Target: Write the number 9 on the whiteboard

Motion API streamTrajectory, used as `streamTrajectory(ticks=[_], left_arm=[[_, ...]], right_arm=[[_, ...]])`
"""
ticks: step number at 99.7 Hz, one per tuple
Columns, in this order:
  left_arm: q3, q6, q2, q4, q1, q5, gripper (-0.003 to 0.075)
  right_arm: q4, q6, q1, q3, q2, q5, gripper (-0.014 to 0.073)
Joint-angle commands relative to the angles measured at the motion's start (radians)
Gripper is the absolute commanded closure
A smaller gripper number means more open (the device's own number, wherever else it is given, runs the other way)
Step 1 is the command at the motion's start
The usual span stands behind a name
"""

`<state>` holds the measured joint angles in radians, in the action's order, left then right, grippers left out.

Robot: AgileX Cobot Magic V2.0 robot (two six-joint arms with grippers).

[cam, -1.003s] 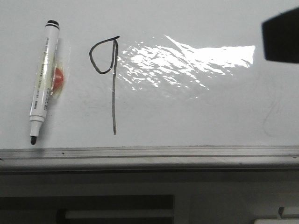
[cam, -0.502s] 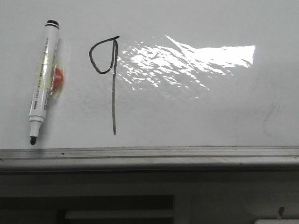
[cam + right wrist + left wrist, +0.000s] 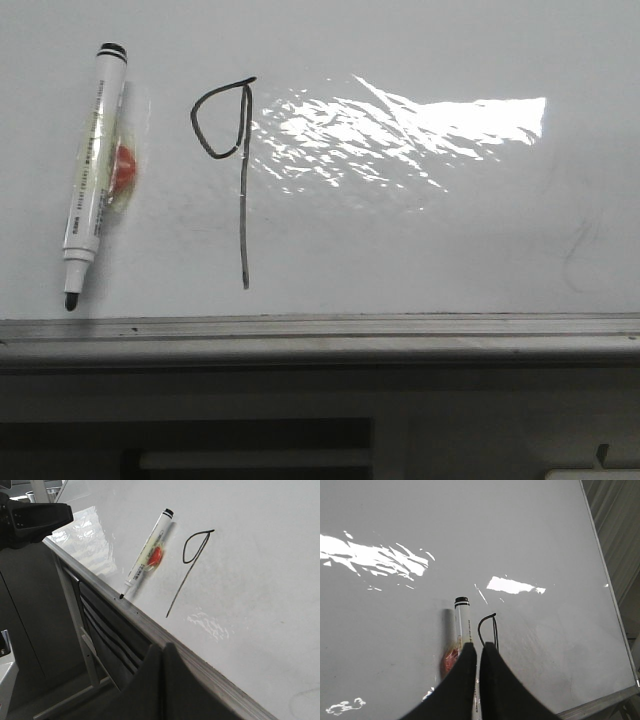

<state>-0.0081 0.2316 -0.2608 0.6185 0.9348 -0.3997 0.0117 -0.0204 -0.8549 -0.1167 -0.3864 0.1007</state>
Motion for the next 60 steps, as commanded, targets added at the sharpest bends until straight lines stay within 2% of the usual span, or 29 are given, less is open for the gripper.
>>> streamTrajectory(ticks=[1, 40, 60], left_arm=[[-0.021, 0.001, -0.008, -0.013, 0.000, -0.049, 0.0741], [-0.016, 0.001, -0.008, -0.013, 0.000, -0.048, 0.0741], [-0.016, 0.001, -0.008, -0.007, 0.000, 0.000, 0.0741]], right_arm=[[0.013, 0.003, 0.001, -0.027, -0.005, 0.084, 0.0656], [0.013, 0.003, 0.001, -0.027, -0.005, 0.084, 0.0656], [0.013, 0.003, 0.001, -0.027, -0.005, 0.084, 0.0656]])
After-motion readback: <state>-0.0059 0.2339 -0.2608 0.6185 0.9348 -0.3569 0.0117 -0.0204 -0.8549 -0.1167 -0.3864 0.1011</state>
